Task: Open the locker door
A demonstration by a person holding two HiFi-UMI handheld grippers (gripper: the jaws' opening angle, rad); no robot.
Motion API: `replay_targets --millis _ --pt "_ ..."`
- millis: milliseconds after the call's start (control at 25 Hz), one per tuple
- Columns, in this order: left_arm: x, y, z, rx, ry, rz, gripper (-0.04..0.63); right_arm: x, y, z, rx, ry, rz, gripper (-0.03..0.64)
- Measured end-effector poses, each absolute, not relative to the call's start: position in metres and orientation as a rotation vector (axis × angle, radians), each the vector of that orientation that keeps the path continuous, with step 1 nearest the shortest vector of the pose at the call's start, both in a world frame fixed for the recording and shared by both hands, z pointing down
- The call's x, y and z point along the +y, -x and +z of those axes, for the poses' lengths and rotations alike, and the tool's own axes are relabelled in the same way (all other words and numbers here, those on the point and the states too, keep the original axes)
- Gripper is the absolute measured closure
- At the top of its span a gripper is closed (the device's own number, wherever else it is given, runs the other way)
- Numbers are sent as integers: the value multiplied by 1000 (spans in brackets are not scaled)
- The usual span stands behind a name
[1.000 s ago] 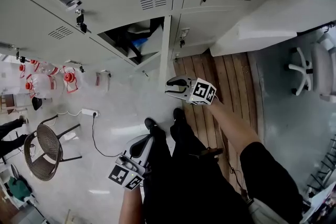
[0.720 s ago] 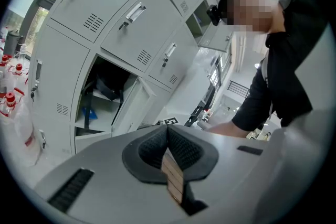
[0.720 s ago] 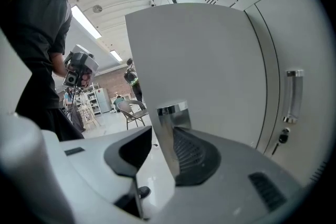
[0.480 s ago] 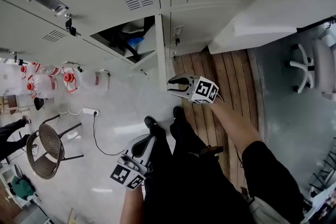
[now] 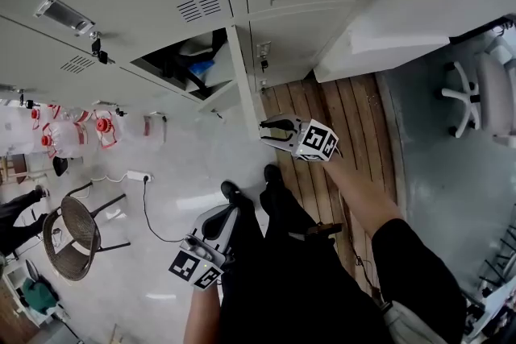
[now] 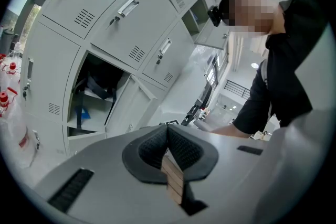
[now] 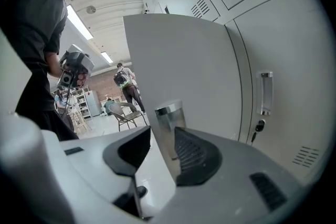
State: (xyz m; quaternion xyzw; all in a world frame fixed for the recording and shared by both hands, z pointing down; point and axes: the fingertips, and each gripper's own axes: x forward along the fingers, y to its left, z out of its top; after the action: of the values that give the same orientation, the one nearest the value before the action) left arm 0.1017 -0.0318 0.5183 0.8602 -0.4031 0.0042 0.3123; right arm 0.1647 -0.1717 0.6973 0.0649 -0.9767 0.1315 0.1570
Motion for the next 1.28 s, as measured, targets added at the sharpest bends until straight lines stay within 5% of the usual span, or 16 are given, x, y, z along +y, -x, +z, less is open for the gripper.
replay_targets --millis 1280 --pt "-52 -76 461 -1196 -2342 -95 578 -205 -269 697 -2617 -624 566 477"
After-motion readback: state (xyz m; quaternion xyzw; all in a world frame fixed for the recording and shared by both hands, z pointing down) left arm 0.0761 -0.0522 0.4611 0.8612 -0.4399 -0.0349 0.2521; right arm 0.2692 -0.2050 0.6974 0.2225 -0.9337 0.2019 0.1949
